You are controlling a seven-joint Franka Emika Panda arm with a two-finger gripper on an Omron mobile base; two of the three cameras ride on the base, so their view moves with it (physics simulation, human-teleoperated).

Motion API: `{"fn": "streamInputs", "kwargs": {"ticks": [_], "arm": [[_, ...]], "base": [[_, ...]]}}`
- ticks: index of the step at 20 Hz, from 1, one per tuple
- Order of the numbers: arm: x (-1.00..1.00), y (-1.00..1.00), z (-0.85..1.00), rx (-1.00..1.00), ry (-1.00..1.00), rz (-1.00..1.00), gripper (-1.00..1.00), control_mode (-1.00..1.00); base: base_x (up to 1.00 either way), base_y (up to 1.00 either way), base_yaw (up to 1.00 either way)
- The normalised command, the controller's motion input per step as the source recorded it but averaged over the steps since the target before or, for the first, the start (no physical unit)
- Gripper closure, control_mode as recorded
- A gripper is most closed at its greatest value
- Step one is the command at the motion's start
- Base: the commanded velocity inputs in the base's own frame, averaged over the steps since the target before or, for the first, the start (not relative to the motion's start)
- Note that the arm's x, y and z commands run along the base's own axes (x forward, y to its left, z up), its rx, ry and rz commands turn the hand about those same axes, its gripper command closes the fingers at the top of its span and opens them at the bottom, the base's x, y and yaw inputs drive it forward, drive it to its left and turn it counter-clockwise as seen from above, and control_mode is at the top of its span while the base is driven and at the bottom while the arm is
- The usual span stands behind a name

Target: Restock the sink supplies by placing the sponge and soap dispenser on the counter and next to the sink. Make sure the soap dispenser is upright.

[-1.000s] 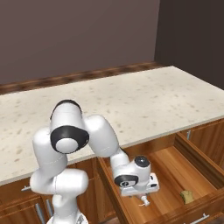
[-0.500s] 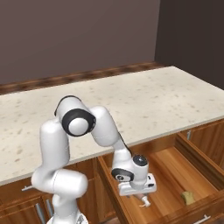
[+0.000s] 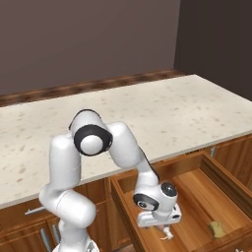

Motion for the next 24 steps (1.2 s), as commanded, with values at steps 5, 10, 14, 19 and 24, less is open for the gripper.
{"fn": "streamInputs", "kwargs": {"ticks": [5,10,14,19,24], "arm": [[0.01,-0.09,-0.07,0.00,0.01,0.02,-1.00,-1.00],[0.01,-0.35,0.18,0.00,-0.04,0.06,-1.00,-1.00],[0.00,-0.28,0.25,0.00,0.00,0.02,-1.00,-1.00],[0.03,-0.21,-0.04,0.00,0.01,0.03,-1.00,-1.00],[0.07,-0.25,-0.15,0.00,0.02,0.07,-1.00,-1.00]], "base": [[0.00,0.00,0.00],[0.00,0.00,0.00],[0.00,0.00,0.00],[0.00,0.00,0.00],[0.00,0.00,0.00]]}}
